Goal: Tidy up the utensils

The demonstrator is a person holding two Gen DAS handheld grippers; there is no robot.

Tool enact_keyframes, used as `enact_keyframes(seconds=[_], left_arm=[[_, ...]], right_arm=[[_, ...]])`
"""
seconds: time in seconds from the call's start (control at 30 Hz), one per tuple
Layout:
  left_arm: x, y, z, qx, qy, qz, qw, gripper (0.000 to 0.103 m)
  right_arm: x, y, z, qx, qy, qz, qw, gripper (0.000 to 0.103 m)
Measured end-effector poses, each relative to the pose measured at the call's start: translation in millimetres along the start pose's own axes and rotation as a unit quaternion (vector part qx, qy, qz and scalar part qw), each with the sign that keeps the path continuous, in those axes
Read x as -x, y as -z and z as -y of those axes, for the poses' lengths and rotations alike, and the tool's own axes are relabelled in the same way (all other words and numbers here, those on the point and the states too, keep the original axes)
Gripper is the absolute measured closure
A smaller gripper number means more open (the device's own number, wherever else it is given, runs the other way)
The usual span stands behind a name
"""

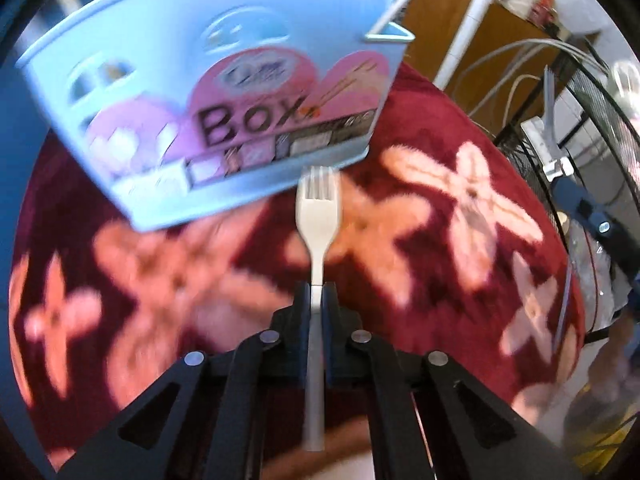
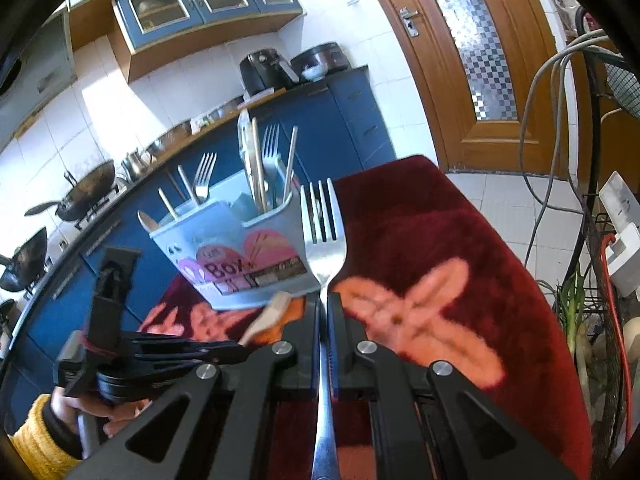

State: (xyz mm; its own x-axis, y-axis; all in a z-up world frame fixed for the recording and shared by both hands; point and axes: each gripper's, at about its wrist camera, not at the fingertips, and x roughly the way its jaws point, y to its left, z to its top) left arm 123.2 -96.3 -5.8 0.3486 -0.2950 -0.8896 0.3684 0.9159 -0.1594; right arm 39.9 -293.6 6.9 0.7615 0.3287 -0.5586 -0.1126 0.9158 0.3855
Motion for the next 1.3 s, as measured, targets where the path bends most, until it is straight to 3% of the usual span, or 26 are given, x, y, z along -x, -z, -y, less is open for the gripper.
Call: enact_keyframes(seconds=[0.17,0.33,0.57,0.77,0.9,1.1,1.3], left_arm=[[6.6,16.9,-0.2,0.008,0.001,-0.011,0.9999,0.099],[2.8,11.9,0.7,0.012,0.004,-0.016,0.9998,0.099],[-7.6,-1.4,1.5,0.006,-0.004,-0.017,0.9998,0.091],[-14.7,-7.7,1.6,0.006,0.003,-0.018,0.9998,0.091],[-12.6,-4.3,-0.9,0.007,0.007,-0.009,0.9999,0.095],[2.5,5.3,-9.2,0.032,0.032,0.03,0.9985,0.096],[38.7,15.3,-15.1,0.039,0.047,0.101,0.993,0.096]], right_arm=[[-17.2,12.0,2.7,-0.006,0.016,-0.053,0.998,0.098],[-34.9,25.0,3.9,-0.003,0.031,-0.104,0.994,0.098],[-47.7,27.6,1.0,0.01,0.042,-0.134,0.99,0.097],[-66.2,20.5,-3.7,0.027,0.049,-0.171,0.984,0.086],[-72.6,17.5,-6.7,0.04,0.055,-0.187,0.98,0.087],[-65.8,17.3,-2.8,0.027,0.053,-0.176,0.983,0.096],[-41.9,9.9,-9.7,0.009,0.009,-0.113,0.994,0.097]])
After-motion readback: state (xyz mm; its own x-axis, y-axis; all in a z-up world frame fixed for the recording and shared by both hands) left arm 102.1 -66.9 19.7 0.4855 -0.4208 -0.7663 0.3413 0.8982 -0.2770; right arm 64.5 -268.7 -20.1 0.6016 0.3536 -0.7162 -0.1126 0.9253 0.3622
